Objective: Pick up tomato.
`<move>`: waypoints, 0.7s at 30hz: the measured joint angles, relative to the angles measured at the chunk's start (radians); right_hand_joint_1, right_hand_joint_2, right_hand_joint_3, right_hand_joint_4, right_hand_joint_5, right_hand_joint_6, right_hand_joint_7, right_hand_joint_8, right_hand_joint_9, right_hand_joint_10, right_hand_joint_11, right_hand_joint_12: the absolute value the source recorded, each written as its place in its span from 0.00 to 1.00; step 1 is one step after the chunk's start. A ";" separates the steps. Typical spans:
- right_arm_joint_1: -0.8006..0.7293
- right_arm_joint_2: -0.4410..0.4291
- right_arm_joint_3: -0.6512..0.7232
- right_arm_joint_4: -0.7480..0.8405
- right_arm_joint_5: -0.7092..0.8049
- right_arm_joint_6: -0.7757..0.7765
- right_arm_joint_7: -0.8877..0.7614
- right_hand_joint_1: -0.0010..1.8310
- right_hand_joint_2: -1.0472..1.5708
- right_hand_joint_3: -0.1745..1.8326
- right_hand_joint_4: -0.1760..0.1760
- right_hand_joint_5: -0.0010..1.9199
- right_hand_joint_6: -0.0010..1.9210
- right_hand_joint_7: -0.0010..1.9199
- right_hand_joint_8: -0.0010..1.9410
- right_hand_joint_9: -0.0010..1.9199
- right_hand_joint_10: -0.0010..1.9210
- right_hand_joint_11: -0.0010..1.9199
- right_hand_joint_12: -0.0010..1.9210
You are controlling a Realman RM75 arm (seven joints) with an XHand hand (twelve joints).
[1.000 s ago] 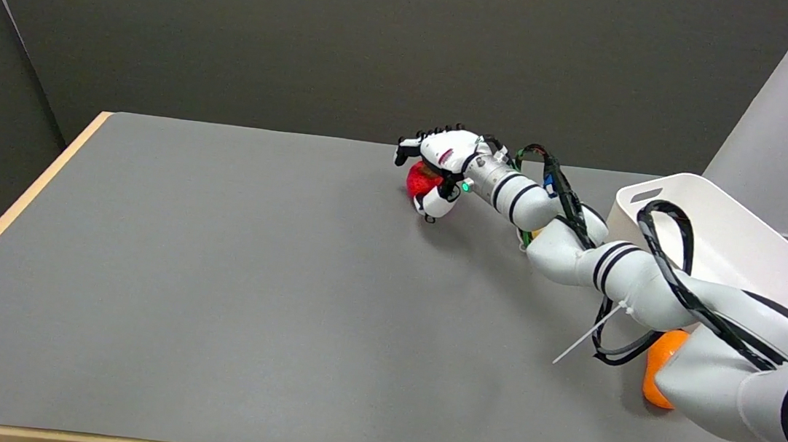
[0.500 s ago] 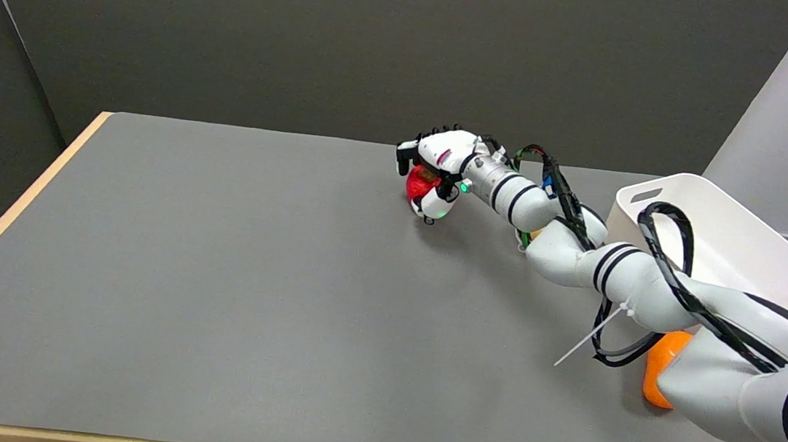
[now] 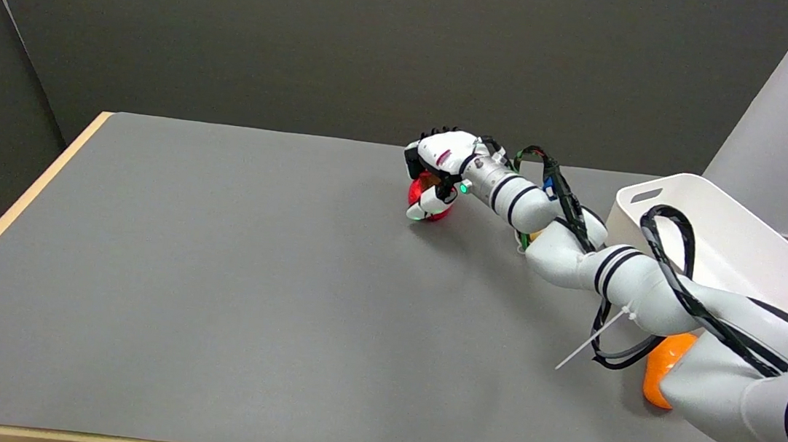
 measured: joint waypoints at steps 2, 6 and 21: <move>-0.002 0.001 0.002 0.006 0.000 -0.002 0.000 0.73 0.81 0.24 0.08 0.32 0.83 0.44 0.64 0.43 0.72 0.49 0.89; -0.006 0.003 0.007 0.018 -0.001 -0.005 -0.001 0.74 0.80 0.25 0.07 0.32 0.82 0.44 0.64 0.43 0.72 0.50 0.90; -0.032 0.037 0.075 0.146 -0.007 0.006 -0.008 0.74 0.80 0.26 0.08 0.33 0.82 0.45 0.64 0.43 0.72 0.50 0.91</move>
